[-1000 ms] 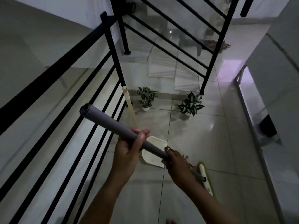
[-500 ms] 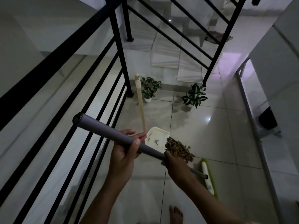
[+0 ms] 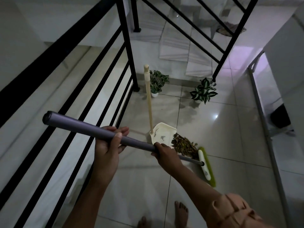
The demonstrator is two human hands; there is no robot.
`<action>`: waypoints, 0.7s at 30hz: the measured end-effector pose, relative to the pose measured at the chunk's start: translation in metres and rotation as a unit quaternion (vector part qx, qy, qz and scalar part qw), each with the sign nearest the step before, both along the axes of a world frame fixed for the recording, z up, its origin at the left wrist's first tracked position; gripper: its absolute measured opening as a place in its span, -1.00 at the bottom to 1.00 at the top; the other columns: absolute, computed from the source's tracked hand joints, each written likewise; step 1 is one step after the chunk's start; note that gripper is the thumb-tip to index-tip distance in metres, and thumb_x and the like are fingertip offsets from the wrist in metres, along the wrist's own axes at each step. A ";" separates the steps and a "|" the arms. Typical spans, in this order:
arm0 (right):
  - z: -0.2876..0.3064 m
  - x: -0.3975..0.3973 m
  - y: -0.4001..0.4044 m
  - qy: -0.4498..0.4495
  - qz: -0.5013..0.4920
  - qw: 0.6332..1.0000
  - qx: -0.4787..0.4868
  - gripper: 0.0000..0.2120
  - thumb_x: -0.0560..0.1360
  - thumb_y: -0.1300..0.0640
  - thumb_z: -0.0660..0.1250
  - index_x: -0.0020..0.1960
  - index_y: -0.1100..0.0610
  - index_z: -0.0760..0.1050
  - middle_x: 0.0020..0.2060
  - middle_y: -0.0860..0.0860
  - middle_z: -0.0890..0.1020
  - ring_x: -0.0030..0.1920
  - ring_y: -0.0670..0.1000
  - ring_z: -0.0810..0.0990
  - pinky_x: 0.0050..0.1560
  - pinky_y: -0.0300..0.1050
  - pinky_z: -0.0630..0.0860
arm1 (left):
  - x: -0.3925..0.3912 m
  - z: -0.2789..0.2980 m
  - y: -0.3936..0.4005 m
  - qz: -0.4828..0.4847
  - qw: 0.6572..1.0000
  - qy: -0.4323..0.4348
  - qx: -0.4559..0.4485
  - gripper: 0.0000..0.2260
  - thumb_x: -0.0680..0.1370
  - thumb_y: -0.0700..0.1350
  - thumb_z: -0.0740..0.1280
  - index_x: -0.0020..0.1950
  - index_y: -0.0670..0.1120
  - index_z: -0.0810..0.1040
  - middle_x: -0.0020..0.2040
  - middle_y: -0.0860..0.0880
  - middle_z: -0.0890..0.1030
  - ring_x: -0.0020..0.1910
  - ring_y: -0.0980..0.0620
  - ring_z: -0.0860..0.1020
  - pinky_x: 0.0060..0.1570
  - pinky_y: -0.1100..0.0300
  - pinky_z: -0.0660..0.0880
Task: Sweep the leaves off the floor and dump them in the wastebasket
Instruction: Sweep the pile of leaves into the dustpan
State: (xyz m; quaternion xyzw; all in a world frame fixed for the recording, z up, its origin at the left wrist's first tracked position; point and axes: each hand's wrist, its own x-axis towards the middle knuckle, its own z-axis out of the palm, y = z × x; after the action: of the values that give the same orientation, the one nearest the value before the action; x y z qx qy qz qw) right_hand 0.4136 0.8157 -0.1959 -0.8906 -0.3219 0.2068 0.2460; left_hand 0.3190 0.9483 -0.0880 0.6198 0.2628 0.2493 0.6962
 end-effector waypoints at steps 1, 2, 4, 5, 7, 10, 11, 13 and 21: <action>0.001 0.000 0.002 0.000 0.002 1.000 0.006 -0.76 0.54 0.08 0.19 0.14 0.19 0.38 0.04 0.16 0.57 -0.03 0.20 0.55 -0.07 0.01 0.42 | -0.001 0.002 0.001 0.004 1.000 0.001 0.004 -0.82 0.57 -0.30 0.13 -0.08 -0.02 0.34 -0.10 0.00 0.67 0.08 0.05 0.60 -0.07 0.22 0.59; 0.001 -0.001 0.004 0.001 0.004 1.000 0.010 -0.76 0.54 0.08 0.19 0.13 0.19 0.38 0.04 0.15 0.57 -0.04 0.20 0.55 -0.08 0.00 0.42 | -0.003 0.002 0.002 0.006 1.000 0.001 0.008 -0.84 0.58 -0.28 0.16 -0.08 -0.02 0.35 -0.12 0.03 0.68 0.08 0.05 0.60 -0.06 0.19 0.59; 0.003 -0.001 0.007 0.000 0.011 1.000 0.014 -0.77 0.54 0.08 0.19 0.13 0.18 0.38 0.03 0.15 0.58 -0.05 0.19 0.56 -0.10 -0.02 0.42 | -0.005 0.006 0.004 0.010 1.000 0.003 0.020 -0.89 0.55 -0.21 0.21 -0.08 0.01 0.36 -0.13 0.10 0.69 0.06 0.07 0.62 -0.05 0.17 0.59; 0.004 0.000 0.009 -0.001 0.016 1.000 0.016 -0.77 0.54 0.08 0.19 0.14 0.17 0.38 0.03 0.15 0.58 -0.05 0.18 0.56 -0.12 -0.04 0.41 | -0.006 0.008 0.004 0.013 0.999 0.003 0.029 -0.88 0.55 -0.20 0.21 -0.08 0.03 0.36 -0.13 0.11 0.69 0.05 0.07 0.62 -0.05 0.17 0.59; 0.006 0.001 0.012 0.003 0.024 1.000 0.015 -0.76 0.54 0.07 0.19 0.15 0.17 0.37 0.02 0.16 0.57 -0.05 0.19 0.56 -0.14 -0.06 0.39 | -0.008 0.011 0.004 0.025 0.999 0.005 0.033 -0.82 0.58 -0.26 0.15 -0.07 0.04 0.35 -0.14 0.10 0.69 0.05 0.08 0.62 -0.04 0.16 0.58; 0.010 0.003 0.019 0.013 0.043 0.999 0.010 -0.75 0.54 0.07 0.19 0.15 0.17 0.36 0.01 0.18 0.57 -0.06 0.20 0.55 -0.08 0.02 0.46 | -0.010 0.019 0.004 0.035 0.999 -0.002 0.020 -0.80 0.58 -0.31 0.11 -0.06 0.01 0.34 -0.16 0.08 0.69 -0.01 0.11 0.64 -0.02 0.15 0.57; 0.013 0.005 0.020 0.016 0.052 0.998 0.011 -0.76 0.54 0.07 0.19 0.15 0.17 0.36 0.02 0.19 0.57 -0.06 0.20 0.56 -0.07 0.04 0.47 | -0.010 0.021 0.004 0.037 0.999 -0.004 0.019 -0.79 0.58 -0.31 0.10 -0.06 0.01 0.34 -0.16 0.08 0.69 -0.02 0.11 0.64 -0.01 0.14 0.57; 0.019 0.007 0.022 0.021 0.070 0.997 0.012 -0.76 0.54 0.09 0.18 0.15 0.18 0.35 0.03 0.19 0.57 -0.04 0.18 0.56 -0.05 0.02 0.48 | -0.013 0.026 0.003 0.035 0.999 -0.014 0.022 -0.78 0.57 -0.32 0.10 -0.06 0.02 0.35 -0.16 0.08 0.69 -0.02 0.10 0.64 0.01 0.11 0.57; 0.035 0.003 0.003 0.018 0.124 0.992 -0.001 -0.77 0.55 0.13 0.18 0.17 0.16 0.35 0.08 0.17 0.56 0.03 0.12 0.55 0.04 -0.05 0.46 | -0.035 0.025 -0.008 0.011 0.997 -0.054 0.055 -0.65 0.27 0.28 0.43 -0.09 0.17 0.45 -0.06 -0.01 0.69 0.02 -0.01 0.64 -0.04 0.12 0.60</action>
State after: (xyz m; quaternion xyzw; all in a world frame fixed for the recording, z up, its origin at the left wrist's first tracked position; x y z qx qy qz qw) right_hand 0.4171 0.8186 -0.1605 -0.8402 -0.4249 0.2518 0.2239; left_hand 0.2842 0.9405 -0.0632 0.6397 0.2169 0.3041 0.6717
